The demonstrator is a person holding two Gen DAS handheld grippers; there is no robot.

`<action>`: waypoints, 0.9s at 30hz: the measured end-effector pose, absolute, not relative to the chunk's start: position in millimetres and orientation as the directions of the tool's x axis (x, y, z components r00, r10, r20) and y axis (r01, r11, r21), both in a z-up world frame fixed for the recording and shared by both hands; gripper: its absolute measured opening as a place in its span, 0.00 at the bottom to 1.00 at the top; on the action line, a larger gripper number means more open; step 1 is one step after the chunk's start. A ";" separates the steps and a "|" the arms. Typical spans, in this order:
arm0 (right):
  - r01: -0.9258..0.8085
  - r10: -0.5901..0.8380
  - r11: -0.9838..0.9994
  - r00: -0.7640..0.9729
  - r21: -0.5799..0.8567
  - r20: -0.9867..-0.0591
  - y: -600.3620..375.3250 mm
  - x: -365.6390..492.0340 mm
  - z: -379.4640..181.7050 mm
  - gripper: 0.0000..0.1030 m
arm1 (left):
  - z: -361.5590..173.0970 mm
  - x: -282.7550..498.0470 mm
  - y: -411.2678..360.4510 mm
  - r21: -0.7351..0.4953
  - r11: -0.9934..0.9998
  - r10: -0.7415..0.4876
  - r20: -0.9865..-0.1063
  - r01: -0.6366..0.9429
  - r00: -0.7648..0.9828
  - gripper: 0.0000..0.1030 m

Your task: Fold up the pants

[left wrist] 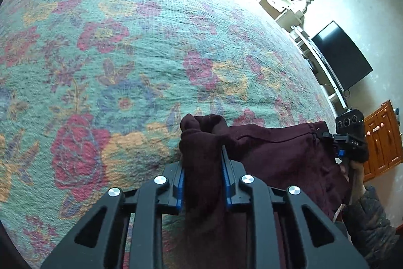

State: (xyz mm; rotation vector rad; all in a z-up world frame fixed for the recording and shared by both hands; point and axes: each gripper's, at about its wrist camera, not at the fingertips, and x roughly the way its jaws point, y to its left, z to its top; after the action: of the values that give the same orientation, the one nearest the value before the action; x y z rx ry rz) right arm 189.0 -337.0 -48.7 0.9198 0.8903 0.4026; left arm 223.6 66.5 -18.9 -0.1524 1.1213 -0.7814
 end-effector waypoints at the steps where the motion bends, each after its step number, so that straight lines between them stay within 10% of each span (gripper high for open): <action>1: 0.060 0.644 0.566 0.591 0.822 -0.487 -337.4 190.5 -48.8 0.18 | -18.3 226.6 65.3 -0.484 0.731 -0.630 -0.749 0.481 0.205 0.23; 27: 0.095 0.608 0.583 0.609 0.807 -0.510 -354.8 252.9 -48.2 0.17 | -18.4 302.0 43.9 -0.454 0.762 -0.595 -0.772 0.463 0.222 0.23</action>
State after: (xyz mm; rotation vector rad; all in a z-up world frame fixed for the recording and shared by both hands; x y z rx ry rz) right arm 252.9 -354.8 -48.2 0.9197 0.8858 0.3500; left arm 302.0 43.9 -18.4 -0.1368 1.1310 -0.7334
